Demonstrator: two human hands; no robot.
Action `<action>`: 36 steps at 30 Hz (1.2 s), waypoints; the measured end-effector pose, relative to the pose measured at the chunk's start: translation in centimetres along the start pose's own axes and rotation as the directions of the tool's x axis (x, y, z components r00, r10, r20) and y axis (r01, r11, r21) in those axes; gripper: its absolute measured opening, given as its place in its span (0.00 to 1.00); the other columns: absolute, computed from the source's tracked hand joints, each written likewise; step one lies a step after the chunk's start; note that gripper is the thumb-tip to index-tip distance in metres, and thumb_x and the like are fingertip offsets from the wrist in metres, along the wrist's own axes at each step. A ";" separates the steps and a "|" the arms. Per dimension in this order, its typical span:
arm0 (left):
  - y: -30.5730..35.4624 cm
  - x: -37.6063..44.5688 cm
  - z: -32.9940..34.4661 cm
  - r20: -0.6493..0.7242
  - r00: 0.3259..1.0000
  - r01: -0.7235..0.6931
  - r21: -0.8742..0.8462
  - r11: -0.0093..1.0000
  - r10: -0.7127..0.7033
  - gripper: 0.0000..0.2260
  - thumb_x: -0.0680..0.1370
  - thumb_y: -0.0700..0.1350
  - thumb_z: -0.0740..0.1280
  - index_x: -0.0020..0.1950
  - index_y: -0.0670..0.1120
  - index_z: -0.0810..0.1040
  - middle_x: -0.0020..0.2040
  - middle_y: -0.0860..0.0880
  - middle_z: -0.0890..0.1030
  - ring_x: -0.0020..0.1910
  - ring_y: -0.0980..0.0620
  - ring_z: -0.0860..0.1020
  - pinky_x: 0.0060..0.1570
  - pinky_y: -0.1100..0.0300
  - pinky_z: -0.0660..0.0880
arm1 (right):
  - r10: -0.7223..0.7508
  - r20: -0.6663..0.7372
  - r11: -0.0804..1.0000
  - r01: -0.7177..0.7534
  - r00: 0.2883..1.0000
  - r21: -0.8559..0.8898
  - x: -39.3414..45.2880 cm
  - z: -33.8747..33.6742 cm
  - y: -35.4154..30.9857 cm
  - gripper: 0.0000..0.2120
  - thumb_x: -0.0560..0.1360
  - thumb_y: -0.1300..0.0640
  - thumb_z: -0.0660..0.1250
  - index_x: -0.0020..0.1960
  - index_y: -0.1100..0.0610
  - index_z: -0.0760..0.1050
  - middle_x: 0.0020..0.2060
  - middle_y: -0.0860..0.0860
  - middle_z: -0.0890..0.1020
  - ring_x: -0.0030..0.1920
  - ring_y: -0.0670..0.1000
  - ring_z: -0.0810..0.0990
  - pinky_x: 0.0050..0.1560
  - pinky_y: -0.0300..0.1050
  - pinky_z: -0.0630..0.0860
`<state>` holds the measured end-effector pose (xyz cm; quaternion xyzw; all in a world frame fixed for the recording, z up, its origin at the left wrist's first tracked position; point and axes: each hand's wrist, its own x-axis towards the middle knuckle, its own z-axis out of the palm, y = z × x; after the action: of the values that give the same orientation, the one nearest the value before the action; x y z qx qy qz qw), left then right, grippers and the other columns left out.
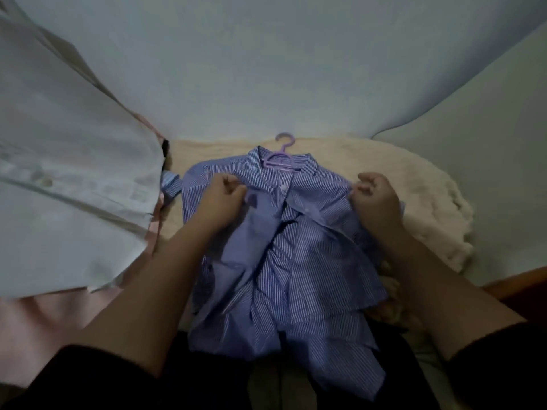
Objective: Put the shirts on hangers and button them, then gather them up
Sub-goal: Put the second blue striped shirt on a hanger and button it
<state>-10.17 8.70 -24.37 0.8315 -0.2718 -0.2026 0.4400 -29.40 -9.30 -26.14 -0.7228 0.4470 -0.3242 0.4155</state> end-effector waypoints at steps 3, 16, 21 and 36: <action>-1.1 -2.3 0.5 0.158 0.987 -0.059 0.161 0.985 0.033 0.09 0.79 0.47 0.65 0.56 0.47 0.68 0.46 0.55 0.76 0.44 0.57 0.76 0.45 0.60 0.72 | 0.006 0.129 0.999 -0.002 0.992 -0.036 -3.5 -0.2 -0.7 0.20 0.76 0.64 0.62 0.68 0.59 0.68 0.50 0.51 0.77 0.44 0.55 0.78 0.50 0.49 0.74; -1.2 -18.8 2.6 0.051 0.991 -0.134 0.380 0.915 0.124 0.13 0.80 0.57 0.58 0.63 0.57 0.70 0.47 0.56 0.83 0.46 0.52 0.81 0.43 0.57 0.74 | 0.001 0.270 0.968 -0.069 0.963 0.241 -17.7 -0.5 -1.4 0.14 0.77 0.58 0.65 0.58 0.44 0.67 0.42 0.54 0.82 0.38 0.47 0.81 0.41 0.44 0.78; -2.0 -16.3 2.2 -0.049 0.999 -0.011 0.139 0.990 0.018 0.08 0.79 0.50 0.64 0.56 0.51 0.76 0.45 0.54 0.82 0.44 0.55 0.79 0.41 0.62 0.70 | 0.024 0.251 0.950 -0.100 0.968 0.294 -16.9 -0.2 -2.1 0.10 0.78 0.61 0.63 0.53 0.46 0.71 0.39 0.56 0.81 0.32 0.43 0.79 0.35 0.38 0.75; -2.6 -7.3 7.4 -0.106 0.993 0.041 0.003 0.999 -0.041 0.10 0.76 0.43 0.68 0.57 0.50 0.76 0.40 0.54 0.81 0.37 0.60 0.77 0.35 0.73 0.68 | 0.073 0.216 0.995 -0.056 0.974 -0.085 -9.3 7.8 0.2 0.17 0.76 0.64 0.61 0.65 0.62 0.71 0.41 0.54 0.78 0.39 0.51 0.75 0.38 0.39 0.67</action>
<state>-19.28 9.94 -29.79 0.8476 -0.2313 -0.1665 0.4476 -26.51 1.59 -30.66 -0.7549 0.4343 -0.2112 0.4438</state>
